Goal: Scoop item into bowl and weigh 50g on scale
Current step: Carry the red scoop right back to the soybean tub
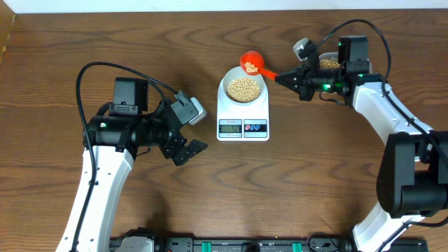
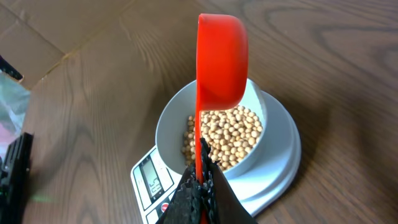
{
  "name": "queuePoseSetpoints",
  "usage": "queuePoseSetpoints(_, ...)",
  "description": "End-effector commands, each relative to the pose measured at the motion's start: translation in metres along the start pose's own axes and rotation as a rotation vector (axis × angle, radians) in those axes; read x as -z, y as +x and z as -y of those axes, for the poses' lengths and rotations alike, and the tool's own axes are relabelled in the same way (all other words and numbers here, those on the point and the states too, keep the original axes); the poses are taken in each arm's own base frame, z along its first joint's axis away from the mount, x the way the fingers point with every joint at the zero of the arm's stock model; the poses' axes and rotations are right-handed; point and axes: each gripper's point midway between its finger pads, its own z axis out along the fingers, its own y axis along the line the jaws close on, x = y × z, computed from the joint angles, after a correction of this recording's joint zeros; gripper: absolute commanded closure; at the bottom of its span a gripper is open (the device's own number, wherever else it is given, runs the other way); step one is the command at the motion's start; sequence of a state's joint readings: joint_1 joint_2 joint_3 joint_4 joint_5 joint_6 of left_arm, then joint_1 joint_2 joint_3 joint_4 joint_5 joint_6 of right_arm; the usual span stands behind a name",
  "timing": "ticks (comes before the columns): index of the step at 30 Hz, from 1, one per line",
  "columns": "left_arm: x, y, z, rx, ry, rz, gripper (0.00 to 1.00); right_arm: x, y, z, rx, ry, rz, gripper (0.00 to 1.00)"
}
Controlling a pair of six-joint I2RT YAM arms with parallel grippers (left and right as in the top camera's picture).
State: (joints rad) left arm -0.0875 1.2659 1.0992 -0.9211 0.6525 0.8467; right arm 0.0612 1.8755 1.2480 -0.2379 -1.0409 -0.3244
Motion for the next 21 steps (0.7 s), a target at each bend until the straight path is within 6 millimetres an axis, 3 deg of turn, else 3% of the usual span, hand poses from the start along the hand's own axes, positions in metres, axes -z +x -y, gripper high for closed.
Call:
queuePoseSetpoints(1,0.008,-0.008,-0.001,-0.030,-0.016,0.021,0.01,0.010,-0.003,0.001,-0.030,-0.023,0.029,0.99)
queuePoseSetpoints(5,0.008,-0.008,-0.001,-0.030,-0.016,0.021,0.01,0.021,-0.006,0.004,-0.054,-0.040,0.059,0.99)
queuePoseSetpoints(21,0.008,-0.008,-0.001,-0.030,-0.016,0.021,0.01,0.086,-0.003,0.047,-0.166,0.058,0.154,0.99)
